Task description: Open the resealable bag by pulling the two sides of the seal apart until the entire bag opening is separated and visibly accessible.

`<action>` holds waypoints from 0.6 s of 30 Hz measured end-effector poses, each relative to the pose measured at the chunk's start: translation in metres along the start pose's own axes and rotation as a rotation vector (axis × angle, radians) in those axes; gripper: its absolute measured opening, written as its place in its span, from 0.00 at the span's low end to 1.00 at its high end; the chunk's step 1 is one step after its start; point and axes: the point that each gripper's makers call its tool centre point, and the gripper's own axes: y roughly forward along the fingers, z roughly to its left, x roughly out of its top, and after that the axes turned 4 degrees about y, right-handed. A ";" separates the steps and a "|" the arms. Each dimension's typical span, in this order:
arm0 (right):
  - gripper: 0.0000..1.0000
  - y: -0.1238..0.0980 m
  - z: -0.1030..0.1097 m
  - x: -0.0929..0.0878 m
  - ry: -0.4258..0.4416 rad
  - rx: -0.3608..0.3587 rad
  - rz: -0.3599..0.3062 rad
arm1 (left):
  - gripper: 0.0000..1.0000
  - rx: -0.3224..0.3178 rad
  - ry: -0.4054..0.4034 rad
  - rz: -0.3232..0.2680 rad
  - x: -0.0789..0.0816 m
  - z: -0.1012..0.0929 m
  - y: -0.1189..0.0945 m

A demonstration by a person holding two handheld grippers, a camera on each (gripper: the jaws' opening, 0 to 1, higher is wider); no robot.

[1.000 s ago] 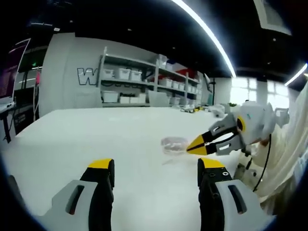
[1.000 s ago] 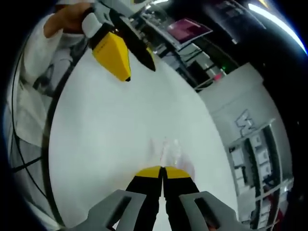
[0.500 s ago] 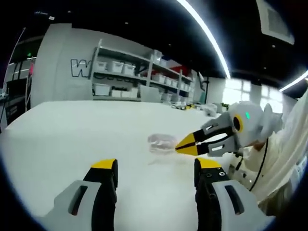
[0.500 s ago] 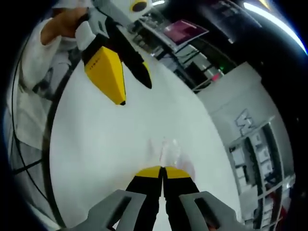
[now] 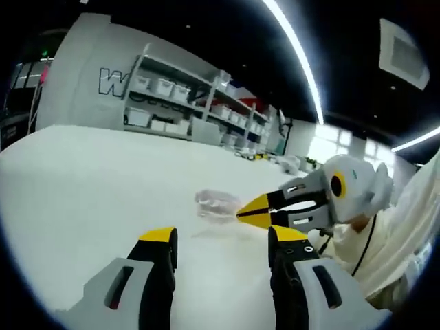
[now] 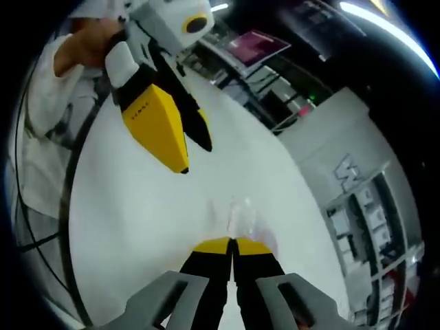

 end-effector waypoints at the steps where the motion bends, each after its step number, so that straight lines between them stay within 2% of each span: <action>1: 0.00 0.000 0.000 0.000 0.001 0.000 -0.002 | 0.53 0.001 0.000 -0.001 0.000 0.000 0.000; 3: 0.00 0.000 0.000 0.000 0.005 0.000 -0.005 | 0.52 -0.001 -0.005 -0.001 0.001 0.000 0.001; 10: 0.00 0.001 0.001 0.000 0.020 0.002 -0.015 | 0.37 -0.047 -0.010 -0.041 0.008 -0.007 0.003; 14: 0.00 0.002 0.001 0.002 0.025 -0.001 -0.023 | 0.39 -0.058 -0.031 -0.023 0.004 -0.008 0.007; 18: 0.00 0.001 -0.002 0.003 0.035 -0.009 -0.031 | 0.40 -0.079 -0.086 0.007 -0.001 -0.009 0.013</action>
